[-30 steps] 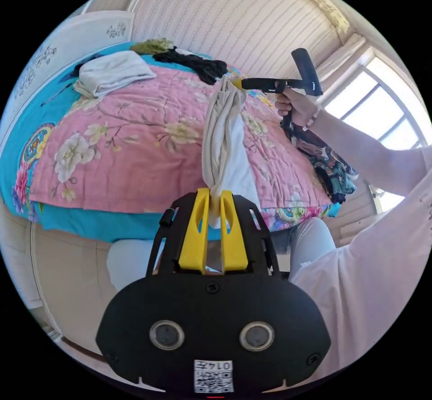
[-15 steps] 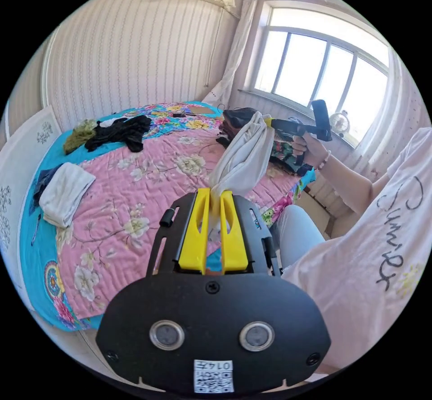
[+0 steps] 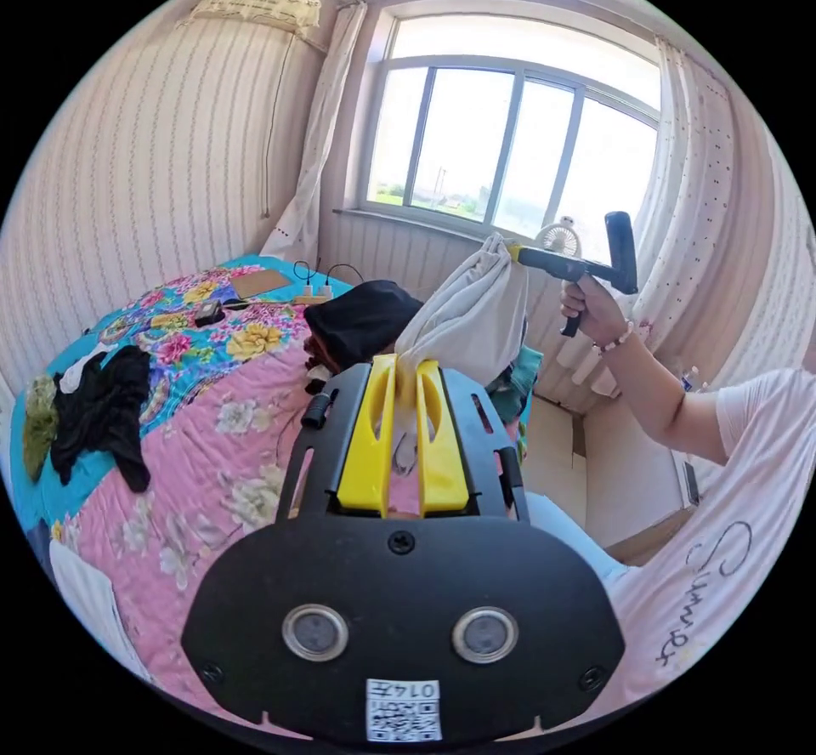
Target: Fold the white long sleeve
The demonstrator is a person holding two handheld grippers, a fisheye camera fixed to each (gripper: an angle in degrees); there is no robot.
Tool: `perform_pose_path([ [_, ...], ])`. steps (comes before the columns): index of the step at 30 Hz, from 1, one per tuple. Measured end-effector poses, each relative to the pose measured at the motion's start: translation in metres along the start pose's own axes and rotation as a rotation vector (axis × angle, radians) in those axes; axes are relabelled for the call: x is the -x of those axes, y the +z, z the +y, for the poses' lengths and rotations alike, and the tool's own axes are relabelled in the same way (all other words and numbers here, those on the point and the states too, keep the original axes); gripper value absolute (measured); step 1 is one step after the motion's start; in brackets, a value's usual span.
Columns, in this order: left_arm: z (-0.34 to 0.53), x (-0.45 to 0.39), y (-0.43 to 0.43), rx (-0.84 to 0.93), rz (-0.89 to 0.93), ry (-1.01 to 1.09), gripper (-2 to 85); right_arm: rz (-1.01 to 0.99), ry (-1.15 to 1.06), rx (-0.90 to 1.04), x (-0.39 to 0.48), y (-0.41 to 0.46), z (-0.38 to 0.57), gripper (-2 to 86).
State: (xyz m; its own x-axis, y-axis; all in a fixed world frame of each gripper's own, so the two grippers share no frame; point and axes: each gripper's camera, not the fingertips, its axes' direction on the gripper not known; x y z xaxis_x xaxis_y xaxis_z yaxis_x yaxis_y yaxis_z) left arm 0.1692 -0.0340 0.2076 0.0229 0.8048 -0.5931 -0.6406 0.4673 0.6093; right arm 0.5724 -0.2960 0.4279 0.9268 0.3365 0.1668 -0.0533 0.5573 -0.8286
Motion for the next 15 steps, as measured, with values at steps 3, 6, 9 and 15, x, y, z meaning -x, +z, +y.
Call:
perform_pose_path([
  [3,-0.084,0.039,0.079,0.020,-0.003,-0.058,4.5,0.122,0.091,0.092,-0.052,0.031,-0.043,1.6],
  [6,-0.143,0.089,0.151,0.057,-0.038,-0.165,7.0,0.246,0.185,0.163,-0.110,0.075,-0.084,2.5],
  [9,-0.159,0.119,0.190,0.137,-0.124,-0.224,8.9,0.302,0.297,0.230,-0.139,0.104,-0.085,3.3],
  [15,-0.125,0.151,0.200,0.173,-0.179,-0.225,7.2,0.335,0.066,0.281,-0.108,0.119,-0.040,4.2],
])
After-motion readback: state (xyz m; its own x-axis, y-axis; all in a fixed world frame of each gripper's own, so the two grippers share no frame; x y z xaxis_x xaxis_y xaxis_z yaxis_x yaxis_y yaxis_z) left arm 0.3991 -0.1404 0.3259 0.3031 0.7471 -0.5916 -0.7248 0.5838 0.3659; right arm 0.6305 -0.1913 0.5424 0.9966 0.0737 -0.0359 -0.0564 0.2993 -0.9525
